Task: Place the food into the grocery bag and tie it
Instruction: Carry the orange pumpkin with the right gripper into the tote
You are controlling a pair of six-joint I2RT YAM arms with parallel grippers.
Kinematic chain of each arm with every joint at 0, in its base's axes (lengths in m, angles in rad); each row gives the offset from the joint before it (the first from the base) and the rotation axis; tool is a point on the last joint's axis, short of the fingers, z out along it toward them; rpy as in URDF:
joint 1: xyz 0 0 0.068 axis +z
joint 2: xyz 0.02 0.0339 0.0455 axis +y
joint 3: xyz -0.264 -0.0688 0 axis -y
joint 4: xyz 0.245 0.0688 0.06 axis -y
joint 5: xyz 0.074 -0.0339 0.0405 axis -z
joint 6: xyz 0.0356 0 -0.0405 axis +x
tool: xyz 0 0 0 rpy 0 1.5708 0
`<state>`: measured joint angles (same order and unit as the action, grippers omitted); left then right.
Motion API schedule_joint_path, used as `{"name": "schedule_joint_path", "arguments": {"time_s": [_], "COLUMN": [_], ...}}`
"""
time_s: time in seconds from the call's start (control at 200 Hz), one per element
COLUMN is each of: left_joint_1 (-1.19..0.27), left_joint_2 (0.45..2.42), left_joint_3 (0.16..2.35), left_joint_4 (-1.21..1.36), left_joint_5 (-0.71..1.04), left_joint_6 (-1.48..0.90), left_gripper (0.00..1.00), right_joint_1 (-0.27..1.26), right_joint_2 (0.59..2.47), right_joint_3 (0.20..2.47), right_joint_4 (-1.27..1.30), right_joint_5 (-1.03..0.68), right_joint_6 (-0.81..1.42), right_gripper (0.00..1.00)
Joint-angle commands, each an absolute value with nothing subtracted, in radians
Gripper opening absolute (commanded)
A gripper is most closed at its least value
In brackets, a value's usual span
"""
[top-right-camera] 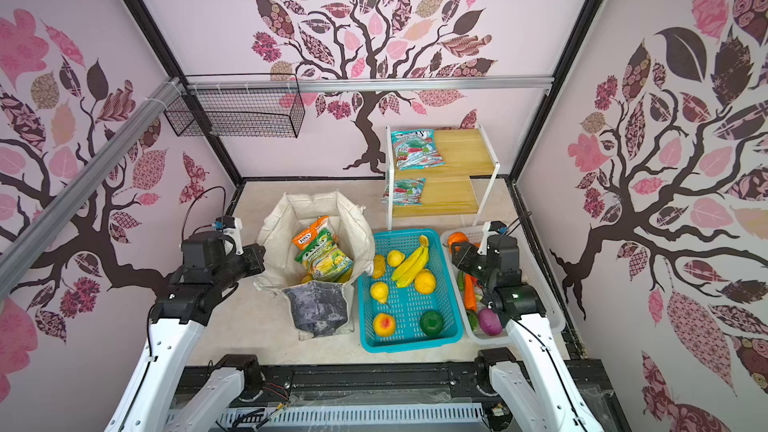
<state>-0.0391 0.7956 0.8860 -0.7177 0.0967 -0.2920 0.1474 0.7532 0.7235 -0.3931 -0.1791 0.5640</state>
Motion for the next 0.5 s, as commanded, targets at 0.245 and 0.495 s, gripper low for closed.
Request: {"name": "schedule_joint_path", "arguments": {"time_s": [0.245,0.495], "left_joint_1": [-0.036,-0.037], "left_joint_2": [0.797,0.798], "left_joint_3": [0.864,0.863], "left_joint_4": [-0.687,-0.684], "left_joint_5": [0.107,0.123], "left_joint_6": [-0.295,-0.294], "left_gripper": [0.00,0.00], "right_joint_1": [0.572,0.845], "right_joint_2": [0.859,1.143], "right_joint_3": [0.984,1.217], "right_joint_4": [-0.397,-0.325], "right_joint_5": [-0.074,-0.033], "right_joint_6": [0.559,0.514], "right_gripper": [0.53,0.54]}}
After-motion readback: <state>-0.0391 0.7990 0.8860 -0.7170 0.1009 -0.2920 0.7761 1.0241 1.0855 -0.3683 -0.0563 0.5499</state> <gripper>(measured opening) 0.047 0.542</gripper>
